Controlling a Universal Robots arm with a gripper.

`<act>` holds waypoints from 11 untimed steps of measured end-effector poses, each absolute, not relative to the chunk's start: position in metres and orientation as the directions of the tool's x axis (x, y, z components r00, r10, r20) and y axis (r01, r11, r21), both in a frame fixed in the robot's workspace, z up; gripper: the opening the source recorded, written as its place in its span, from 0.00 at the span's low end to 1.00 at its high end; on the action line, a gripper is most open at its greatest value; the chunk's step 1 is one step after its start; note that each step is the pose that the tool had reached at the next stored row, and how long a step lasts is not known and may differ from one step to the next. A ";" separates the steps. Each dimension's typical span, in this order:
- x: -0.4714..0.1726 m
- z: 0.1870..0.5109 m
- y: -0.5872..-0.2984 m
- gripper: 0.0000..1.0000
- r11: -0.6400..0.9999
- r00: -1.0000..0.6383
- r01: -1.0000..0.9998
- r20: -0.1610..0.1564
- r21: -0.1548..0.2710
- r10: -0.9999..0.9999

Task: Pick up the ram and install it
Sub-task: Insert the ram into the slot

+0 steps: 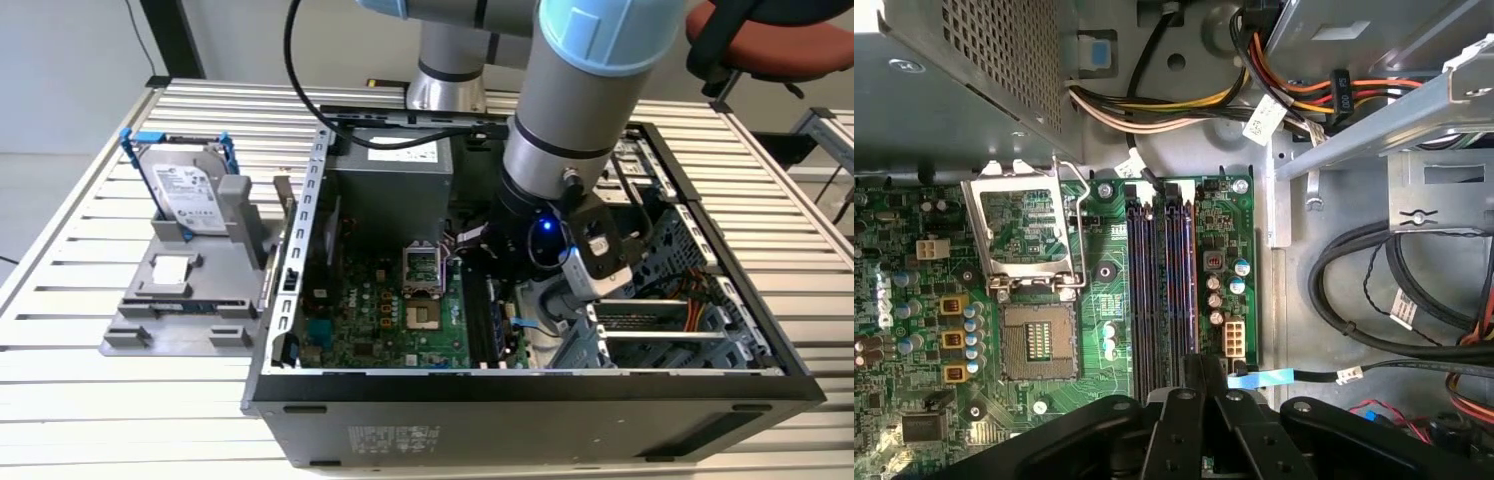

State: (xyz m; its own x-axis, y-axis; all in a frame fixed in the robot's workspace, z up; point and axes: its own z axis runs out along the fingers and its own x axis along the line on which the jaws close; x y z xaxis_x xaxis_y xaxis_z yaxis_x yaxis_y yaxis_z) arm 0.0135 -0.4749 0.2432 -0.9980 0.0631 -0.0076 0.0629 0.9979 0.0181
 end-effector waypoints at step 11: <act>0.014 0.243 -0.475 0.00 0.998 -0.998 0.063 -0.008 0.018 0.063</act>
